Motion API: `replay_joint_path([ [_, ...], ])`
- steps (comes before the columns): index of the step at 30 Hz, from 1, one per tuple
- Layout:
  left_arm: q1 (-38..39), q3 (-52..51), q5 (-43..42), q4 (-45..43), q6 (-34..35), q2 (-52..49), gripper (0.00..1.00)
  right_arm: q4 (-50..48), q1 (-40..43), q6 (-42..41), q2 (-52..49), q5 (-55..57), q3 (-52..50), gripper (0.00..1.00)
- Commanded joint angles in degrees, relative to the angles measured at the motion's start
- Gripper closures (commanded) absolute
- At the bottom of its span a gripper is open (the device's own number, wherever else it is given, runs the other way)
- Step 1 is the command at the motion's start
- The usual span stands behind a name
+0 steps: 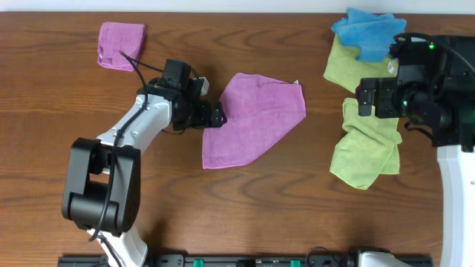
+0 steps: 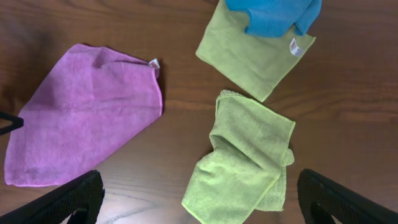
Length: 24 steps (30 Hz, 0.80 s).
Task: Fold the cloth
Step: 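Grasp the pink cloth's left corner with the left gripper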
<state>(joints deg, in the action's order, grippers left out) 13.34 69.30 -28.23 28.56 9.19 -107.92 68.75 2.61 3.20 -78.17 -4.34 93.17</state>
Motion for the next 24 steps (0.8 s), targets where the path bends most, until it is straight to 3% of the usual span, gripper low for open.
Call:
replay_joint_path([
  [1,-0.02,-0.7,-2.71,-1.25,0.76,-0.57,0.03,-0.04,0.46,0.31,-0.11,-0.7,0.46,0.01],
  [21,0.22,-0.74,-15.39,-7.96,6.56,-9.42,0.0,0.04,0.46,0.31,-0.11,-0.7,0.48,0.01],
  [24,0.2,-0.74,-17.94,-11.15,8.94,-9.53,0.24,0.0,0.42,0.33,-0.11,-1.99,0.46,0.01],
])
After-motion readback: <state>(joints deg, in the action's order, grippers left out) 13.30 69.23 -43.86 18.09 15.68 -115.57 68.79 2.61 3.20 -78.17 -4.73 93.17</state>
